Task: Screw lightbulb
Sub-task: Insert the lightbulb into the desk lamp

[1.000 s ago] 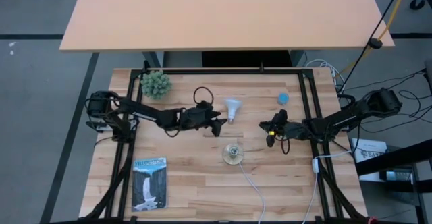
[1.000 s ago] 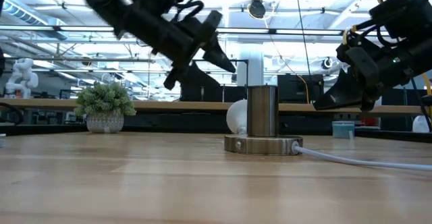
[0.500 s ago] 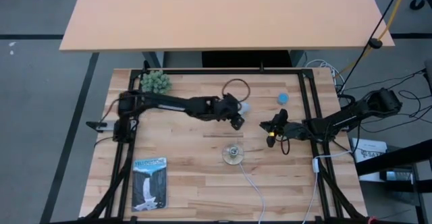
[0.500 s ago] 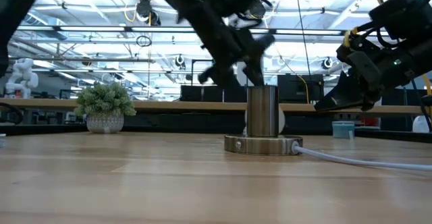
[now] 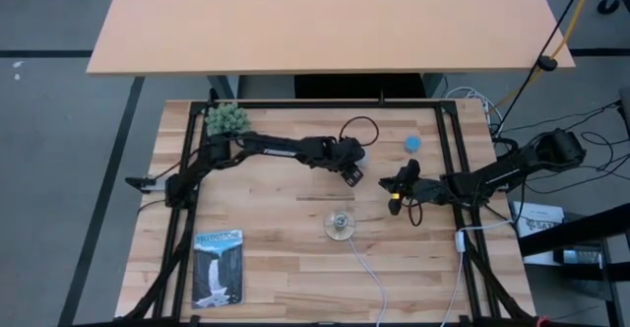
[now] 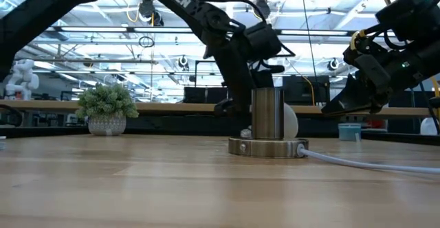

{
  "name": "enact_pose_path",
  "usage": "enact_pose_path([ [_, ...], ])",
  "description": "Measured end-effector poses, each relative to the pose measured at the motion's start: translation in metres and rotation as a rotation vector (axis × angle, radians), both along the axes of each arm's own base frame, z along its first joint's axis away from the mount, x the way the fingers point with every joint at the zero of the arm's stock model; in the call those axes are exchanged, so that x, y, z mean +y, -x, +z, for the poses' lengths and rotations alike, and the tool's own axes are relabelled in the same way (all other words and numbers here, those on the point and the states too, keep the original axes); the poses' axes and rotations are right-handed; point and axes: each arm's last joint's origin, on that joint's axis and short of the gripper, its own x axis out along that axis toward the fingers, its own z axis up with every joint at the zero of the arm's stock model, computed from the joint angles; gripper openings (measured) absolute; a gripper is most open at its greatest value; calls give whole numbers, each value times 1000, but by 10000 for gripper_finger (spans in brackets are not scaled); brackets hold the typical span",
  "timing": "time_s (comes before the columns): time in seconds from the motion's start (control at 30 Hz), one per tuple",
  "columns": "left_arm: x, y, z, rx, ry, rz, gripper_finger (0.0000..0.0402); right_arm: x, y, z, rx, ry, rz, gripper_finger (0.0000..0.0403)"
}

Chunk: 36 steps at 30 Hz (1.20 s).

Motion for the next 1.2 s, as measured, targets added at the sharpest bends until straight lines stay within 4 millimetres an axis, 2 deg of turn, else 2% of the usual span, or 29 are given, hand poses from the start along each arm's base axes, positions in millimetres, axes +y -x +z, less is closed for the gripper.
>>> enact_pose_path([
  [0.13,1,1,4,9,-24,-39,145,0,0,0,0,-4,-2,45],
  [0.27,-11,2,25,-12,-65,-117,143,0,1,-2,9,-19,-10,45],
  [0.43,-42,13,77,-66,-152,-207,143,0,2,-4,26,-49,4,45],
  [0.57,-71,39,124,-102,-315,-184,143,2,2,-4,35,-77,47,45],
  [0.73,-104,91,146,-154,-407,-147,143,4,1,-4,31,-127,83,45],
  [0.83,-116,121,136,-266,-390,-138,143,7,1,-4,18,-137,95,45],
  [0.97,-128,151,97,-453,-316,-177,143,9,0,-2,-5,-140,104,45],
  [1.1,-133,166,69,-809,-249,-236,143,9,-3,3,-60,-128,117,45],
  [1.2,-133,168,49,-919,-247,-263,143,10,-6,11,-133,-101,142,45],
])
